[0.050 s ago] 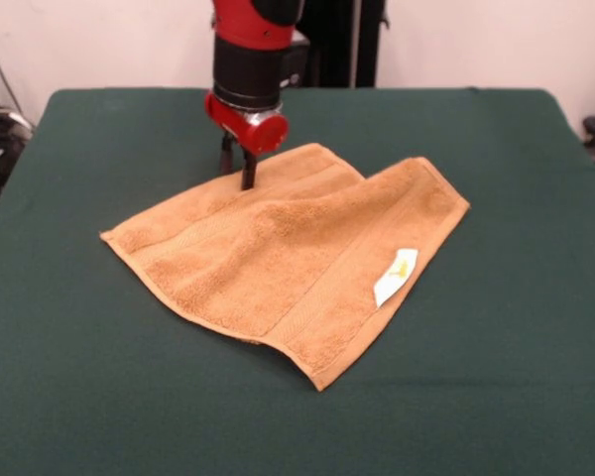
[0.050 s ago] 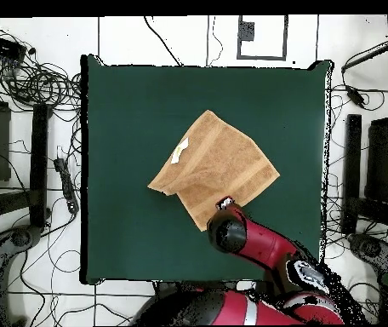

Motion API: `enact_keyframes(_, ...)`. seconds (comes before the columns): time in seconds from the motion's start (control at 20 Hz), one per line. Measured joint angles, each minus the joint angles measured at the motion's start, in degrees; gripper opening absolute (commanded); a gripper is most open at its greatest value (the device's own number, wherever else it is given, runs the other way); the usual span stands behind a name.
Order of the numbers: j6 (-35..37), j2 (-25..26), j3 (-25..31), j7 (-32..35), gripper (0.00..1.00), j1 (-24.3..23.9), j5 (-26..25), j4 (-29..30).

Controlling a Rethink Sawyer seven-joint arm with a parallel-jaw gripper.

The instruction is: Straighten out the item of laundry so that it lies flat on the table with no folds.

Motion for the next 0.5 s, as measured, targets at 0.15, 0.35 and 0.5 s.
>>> enact_keyframes(0.15, -1.1, 0.2, -0.3, 0.0, 0.0, 0.4, 0.6, 0.2)
enact_keyframes(0.35, -2.8, 0.3, -0.7, 0.0, 0.0, 0.9, 1.5, 0.8)
enact_keyframes(0.5, -3.4, 0.4, -0.8, 0.0, 0.0, 1.0, 1.8, 1.1)
